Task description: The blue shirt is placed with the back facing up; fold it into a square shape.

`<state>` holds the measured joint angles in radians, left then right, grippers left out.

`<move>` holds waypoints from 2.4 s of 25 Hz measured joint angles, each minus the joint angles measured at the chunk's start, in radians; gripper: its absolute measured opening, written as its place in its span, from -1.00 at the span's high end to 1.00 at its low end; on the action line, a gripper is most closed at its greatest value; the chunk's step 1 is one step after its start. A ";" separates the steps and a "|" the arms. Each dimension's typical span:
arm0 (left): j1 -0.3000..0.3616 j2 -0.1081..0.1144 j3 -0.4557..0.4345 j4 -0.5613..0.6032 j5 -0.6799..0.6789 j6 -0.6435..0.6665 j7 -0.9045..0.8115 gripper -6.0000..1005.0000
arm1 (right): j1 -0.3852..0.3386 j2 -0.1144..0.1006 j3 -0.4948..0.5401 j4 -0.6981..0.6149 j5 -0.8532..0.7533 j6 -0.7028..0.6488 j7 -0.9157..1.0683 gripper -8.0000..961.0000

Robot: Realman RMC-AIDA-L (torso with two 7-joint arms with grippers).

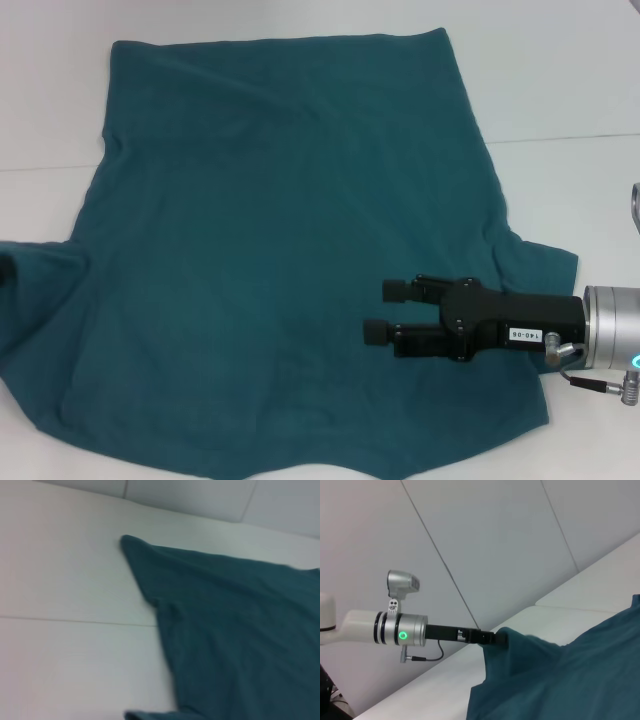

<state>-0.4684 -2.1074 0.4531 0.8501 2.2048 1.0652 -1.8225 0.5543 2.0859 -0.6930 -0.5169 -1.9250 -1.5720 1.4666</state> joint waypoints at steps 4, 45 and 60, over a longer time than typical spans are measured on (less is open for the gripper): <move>-0.004 0.004 0.004 0.012 -0.004 0.079 -0.074 0.98 | 0.002 0.000 -0.002 0.000 0.000 0.001 -0.002 -0.83; -0.027 -0.037 0.051 -0.164 -0.214 0.243 -0.001 -0.30 | -0.002 -0.010 0.005 0.004 -0.002 0.002 -0.002 -0.72; -0.004 -0.053 0.100 -0.199 -0.220 0.433 0.311 -0.77 | -0.023 -0.120 0.001 -0.016 -0.007 -0.003 0.248 -0.69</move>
<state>-0.4720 -2.1603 0.5529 0.6514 1.9844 1.4985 -1.5112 0.5315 1.9660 -0.6920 -0.5333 -1.9316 -1.5751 1.7144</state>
